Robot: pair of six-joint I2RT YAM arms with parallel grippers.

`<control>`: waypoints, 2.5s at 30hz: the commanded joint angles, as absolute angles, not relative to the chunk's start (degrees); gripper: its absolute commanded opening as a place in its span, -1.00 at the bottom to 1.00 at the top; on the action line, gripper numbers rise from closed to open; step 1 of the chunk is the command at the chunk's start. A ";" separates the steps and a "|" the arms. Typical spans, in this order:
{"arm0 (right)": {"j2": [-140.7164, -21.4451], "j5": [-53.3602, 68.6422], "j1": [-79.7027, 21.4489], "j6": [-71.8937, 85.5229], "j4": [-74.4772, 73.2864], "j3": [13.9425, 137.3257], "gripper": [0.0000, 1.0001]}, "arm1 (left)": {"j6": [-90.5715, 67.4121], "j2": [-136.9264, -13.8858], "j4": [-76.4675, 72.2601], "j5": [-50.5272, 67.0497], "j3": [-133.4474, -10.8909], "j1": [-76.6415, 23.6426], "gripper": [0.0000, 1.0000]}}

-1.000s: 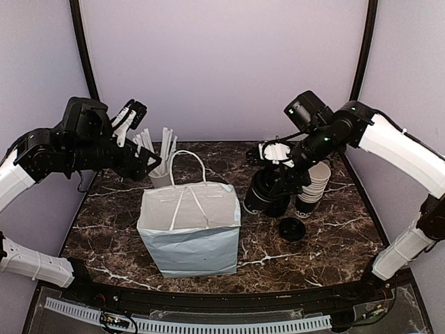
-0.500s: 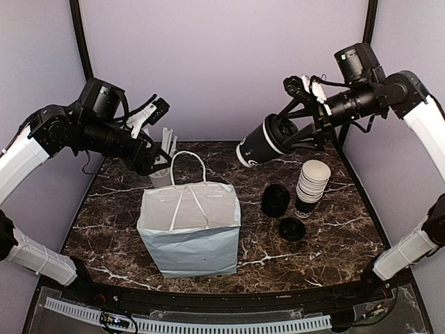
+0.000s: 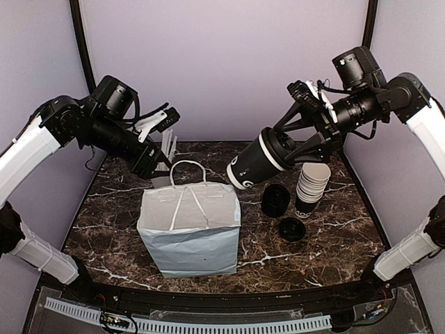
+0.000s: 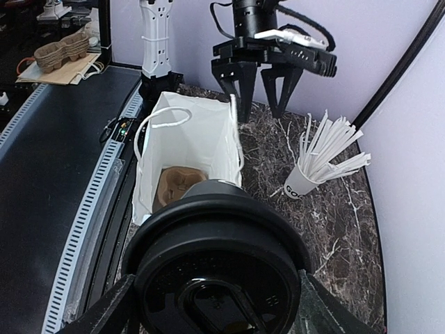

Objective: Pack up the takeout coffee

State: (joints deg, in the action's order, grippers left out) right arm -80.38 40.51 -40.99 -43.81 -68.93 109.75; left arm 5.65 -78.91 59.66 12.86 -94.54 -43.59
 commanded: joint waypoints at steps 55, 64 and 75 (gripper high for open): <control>-103.94 6.60 -66.50 -51.12 -70.64 126.11 0.16 | -2.89 -71.78 48.73 13.51 -85.61 -47.10 -1.00; -100.64 0.70 -70.95 -49.64 -70.36 117.08 0.11 | -2.80 -74.39 46.96 10.63 -85.70 -49.95 -0.62; -90.86 -14.72 -79.23 -48.79 -66.77 98.77 0.04 | -3.62 -67.13 36.15 18.59 -83.36 -49.49 0.07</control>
